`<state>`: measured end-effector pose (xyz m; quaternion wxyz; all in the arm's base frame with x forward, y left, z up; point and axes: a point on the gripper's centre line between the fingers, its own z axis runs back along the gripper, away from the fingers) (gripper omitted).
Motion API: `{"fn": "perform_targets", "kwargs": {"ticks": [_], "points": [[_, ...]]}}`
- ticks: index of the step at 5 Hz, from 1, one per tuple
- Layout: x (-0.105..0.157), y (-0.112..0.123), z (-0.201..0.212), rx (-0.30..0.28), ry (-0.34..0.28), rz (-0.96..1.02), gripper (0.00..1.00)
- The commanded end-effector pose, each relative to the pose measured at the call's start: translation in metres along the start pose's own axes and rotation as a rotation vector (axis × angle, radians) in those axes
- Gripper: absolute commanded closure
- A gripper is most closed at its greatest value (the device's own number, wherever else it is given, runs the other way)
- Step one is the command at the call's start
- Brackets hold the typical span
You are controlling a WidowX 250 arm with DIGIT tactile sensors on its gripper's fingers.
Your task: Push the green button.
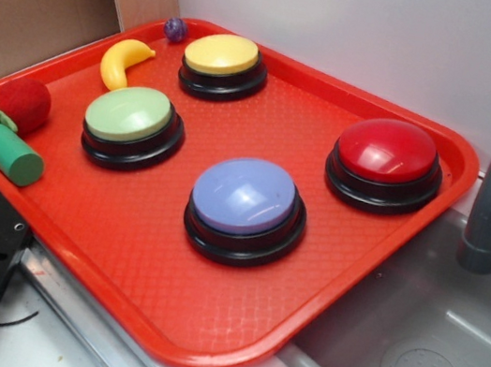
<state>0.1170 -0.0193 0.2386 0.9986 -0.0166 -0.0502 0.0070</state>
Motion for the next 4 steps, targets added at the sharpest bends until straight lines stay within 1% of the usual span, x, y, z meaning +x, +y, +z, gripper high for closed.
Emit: {"fn": "perform_targets", "kwargs": {"ticks": [1,2,3,4], "points": [[0.0,0.0,0.0,0.0,0.0,0.0,0.0],[0.045,0.042,-0.053,0.08,0.039,0.199,0.0],[0.075,0.061,-0.09,0.109,-0.036,0.289,0.0],[0.084,0.065,-0.123,0.146,-0.052,0.288,0.0]]}}
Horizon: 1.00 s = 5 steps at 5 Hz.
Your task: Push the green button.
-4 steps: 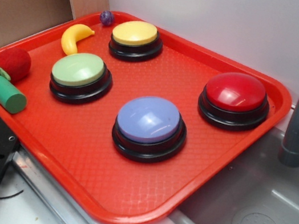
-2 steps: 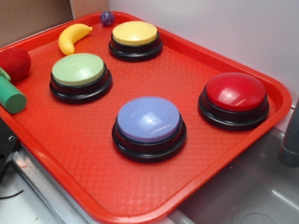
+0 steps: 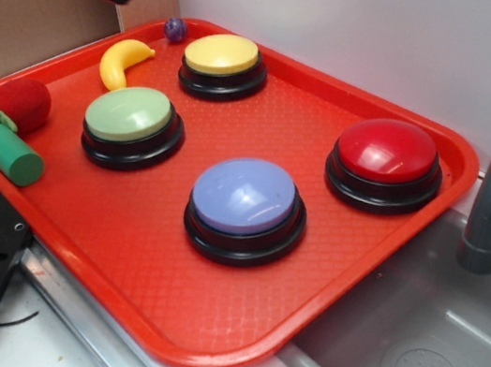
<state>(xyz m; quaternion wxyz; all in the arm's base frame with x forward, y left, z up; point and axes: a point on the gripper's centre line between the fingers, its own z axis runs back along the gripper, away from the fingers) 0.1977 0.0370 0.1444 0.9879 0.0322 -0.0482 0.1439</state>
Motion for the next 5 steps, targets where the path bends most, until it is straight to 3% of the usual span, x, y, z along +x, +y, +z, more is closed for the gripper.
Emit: {"fn": "perform_targets", "kwargs": {"ticks": [1,3,5], "points": [[0.014,0.003,-0.06,0.032,-0.017,-0.011,0.0],[0.009,-0.001,-0.1,0.047,0.067,-0.061,0.0],[0.013,-0.008,-0.081,0.036,0.131,-0.082,0.0]]}}
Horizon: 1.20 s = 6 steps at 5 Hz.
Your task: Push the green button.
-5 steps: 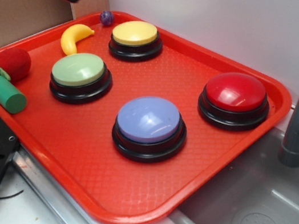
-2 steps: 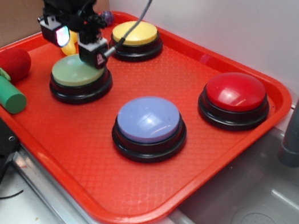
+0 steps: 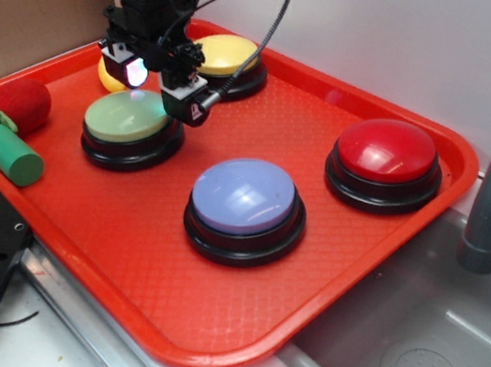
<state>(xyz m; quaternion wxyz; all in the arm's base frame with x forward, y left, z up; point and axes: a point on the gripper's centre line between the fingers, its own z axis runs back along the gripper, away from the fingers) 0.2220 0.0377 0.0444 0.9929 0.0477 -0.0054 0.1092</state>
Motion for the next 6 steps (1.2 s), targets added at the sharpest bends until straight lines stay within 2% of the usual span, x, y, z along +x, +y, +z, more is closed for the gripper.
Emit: {"fn": "perform_targets", "kwargs": {"ticks": [1,2,6], "points": [[0.001,0.009,0.046,-0.012,0.053,-0.013,0.0],[0.001,0.014,0.064,0.005,0.046,0.003,0.0],[-0.008,0.024,0.098,-0.002,0.025,0.012,0.0]]}}
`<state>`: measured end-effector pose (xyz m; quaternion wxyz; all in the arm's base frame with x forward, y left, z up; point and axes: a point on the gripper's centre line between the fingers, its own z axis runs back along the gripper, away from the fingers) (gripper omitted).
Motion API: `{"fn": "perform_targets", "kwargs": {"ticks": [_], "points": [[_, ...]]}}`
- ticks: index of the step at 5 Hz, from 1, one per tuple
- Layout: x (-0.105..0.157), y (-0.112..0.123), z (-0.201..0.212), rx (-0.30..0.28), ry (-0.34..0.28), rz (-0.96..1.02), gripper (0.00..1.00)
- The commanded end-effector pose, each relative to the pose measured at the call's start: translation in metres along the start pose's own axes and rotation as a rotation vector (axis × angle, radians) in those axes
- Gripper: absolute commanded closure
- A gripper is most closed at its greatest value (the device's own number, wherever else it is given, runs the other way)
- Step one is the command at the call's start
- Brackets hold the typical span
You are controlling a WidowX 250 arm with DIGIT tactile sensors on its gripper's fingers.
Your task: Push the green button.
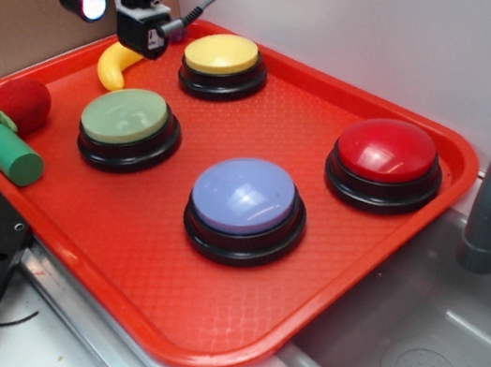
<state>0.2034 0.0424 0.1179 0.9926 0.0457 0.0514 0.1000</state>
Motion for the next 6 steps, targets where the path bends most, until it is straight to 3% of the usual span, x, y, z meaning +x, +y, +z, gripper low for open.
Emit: {"fn": "perform_targets", "kwargs": {"ticks": [1,6], "points": [[0.002,0.01,0.032,-0.016,-0.094,0.037,0.0],[-0.01,0.015,0.064,-0.026,-0.142,0.026,0.0]]}}
